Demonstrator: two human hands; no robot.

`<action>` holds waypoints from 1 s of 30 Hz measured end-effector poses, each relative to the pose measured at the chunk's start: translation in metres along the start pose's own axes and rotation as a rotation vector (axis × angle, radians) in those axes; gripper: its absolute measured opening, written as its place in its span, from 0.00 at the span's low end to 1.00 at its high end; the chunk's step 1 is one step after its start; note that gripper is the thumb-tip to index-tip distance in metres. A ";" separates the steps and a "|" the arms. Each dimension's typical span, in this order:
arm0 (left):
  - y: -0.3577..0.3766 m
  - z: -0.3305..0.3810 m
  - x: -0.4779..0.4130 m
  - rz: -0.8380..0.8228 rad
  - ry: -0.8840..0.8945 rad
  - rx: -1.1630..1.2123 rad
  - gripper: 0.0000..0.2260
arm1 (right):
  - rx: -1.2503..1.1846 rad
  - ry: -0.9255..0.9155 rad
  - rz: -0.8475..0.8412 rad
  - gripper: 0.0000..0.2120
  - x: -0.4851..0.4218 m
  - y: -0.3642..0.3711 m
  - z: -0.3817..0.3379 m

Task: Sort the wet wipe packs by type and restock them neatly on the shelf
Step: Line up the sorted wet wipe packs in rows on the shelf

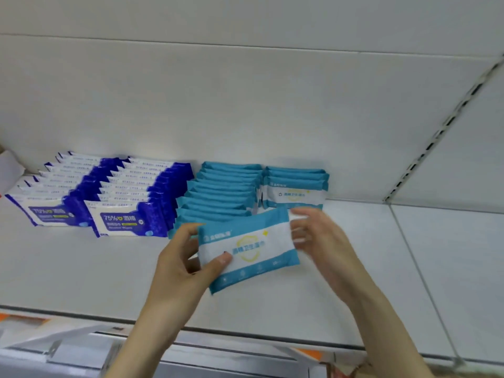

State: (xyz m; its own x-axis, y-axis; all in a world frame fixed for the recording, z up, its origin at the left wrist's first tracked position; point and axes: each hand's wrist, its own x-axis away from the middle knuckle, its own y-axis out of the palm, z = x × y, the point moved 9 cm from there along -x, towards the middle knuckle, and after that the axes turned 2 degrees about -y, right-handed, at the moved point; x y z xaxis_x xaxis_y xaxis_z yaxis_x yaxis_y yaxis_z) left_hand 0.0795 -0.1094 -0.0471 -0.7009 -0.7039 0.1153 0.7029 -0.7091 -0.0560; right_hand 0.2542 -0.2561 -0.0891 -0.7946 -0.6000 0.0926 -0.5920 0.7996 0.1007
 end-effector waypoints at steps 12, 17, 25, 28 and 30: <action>0.100 0.067 -0.059 -0.160 0.607 -0.996 0.22 | 0.217 -0.051 0.148 0.11 -0.021 -0.072 0.011; 0.139 0.041 -0.084 -0.318 0.615 -1.302 0.27 | 0.364 -0.089 0.258 0.12 -0.062 -0.075 0.030; 0.156 0.006 -0.096 -0.376 0.526 -1.571 0.31 | 0.675 -0.170 0.465 0.21 -0.076 -0.074 0.029; 0.152 0.016 -0.085 -0.341 0.528 -1.527 0.30 | 0.657 -0.174 0.438 0.23 -0.065 -0.074 0.025; 0.142 0.024 -0.067 -0.303 0.521 -1.456 0.30 | 0.579 -0.148 0.418 0.25 -0.046 -0.079 0.021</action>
State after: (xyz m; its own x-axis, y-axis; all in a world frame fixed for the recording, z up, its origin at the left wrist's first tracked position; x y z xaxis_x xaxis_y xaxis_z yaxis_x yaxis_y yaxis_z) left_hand 0.2288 -0.1621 -0.0387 -0.9672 -0.2527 -0.0246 0.0344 -0.0345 -0.9988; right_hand 0.3350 -0.2910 -0.1217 -0.9556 -0.2643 -0.1300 -0.1786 0.8710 -0.4577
